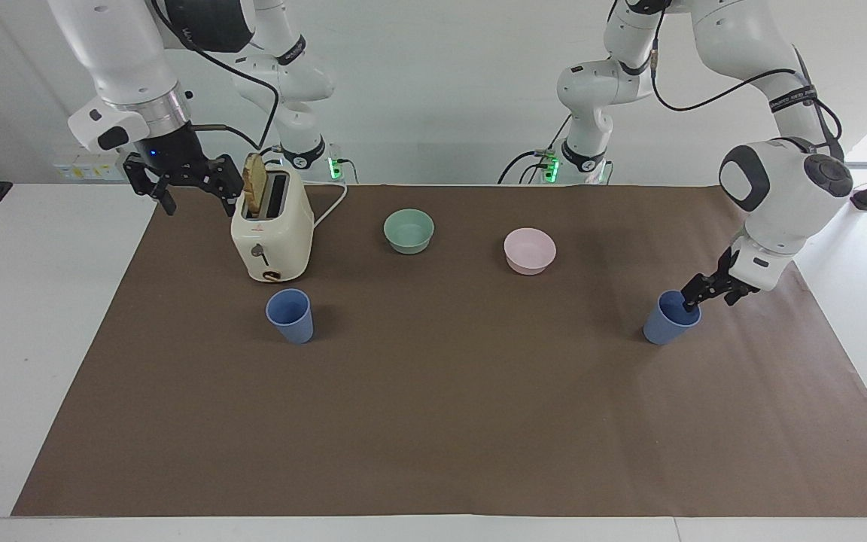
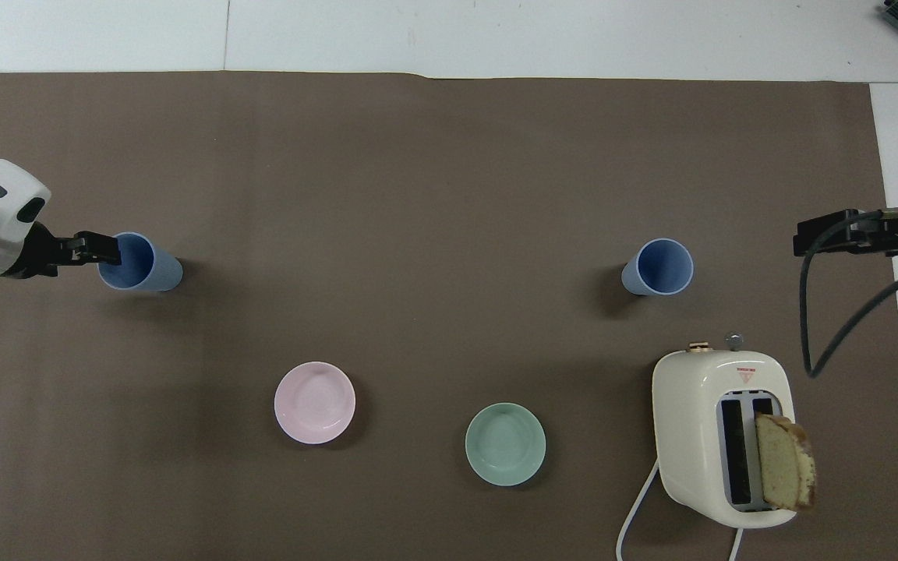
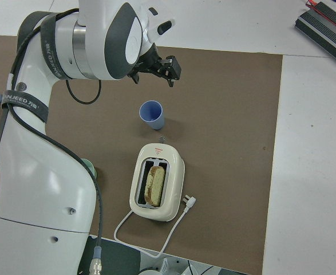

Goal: Stack blue cups with both arms
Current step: 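Reach the left gripper to the blue cup nearest it and grasp it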

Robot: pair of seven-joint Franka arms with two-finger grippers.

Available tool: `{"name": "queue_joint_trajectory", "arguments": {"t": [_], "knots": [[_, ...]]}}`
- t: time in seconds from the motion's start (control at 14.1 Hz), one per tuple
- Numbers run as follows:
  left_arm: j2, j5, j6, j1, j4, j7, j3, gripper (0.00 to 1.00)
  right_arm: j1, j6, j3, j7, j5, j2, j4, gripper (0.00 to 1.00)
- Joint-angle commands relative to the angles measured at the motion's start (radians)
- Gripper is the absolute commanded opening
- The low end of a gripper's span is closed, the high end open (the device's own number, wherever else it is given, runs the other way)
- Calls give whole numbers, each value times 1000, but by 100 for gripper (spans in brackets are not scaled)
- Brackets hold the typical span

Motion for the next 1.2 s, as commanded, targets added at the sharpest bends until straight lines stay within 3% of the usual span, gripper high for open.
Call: {"name": "queue_joint_trajectory", "arguments": {"t": [0.0,0.35,0.5,0.57,0.64,0.71,0.99,1.13], "knots": [[-16,-8,23,-12,-34,-8,10,100,-8,-4,3,11,-3,4,9,100],[-6,-9,24,-30,-40,-15,10,75,-8,-4,3,11,-3,4,8,100],[-1,-9,24,-37,-31,-34,8,46,-8,-4,3,11,-3,4,9,100],[4,-11,23,-37,-27,-35,8,21,-8,-4,3,11,-3,4,9,100],[7,-11,24,-38,-22,-37,10,4,-8,-4,3,11,-1,4,8,100],[8,-11,24,-43,-19,-34,10,0,-8,-4,3,11,-3,4,9,100],[11,-11,-12,-43,62,-37,10,0,-8,-4,3,11,-3,4,9,100],[1,-11,-124,-47,146,-40,2,0,-8,-4,3,11,-3,4,9,100]]}}
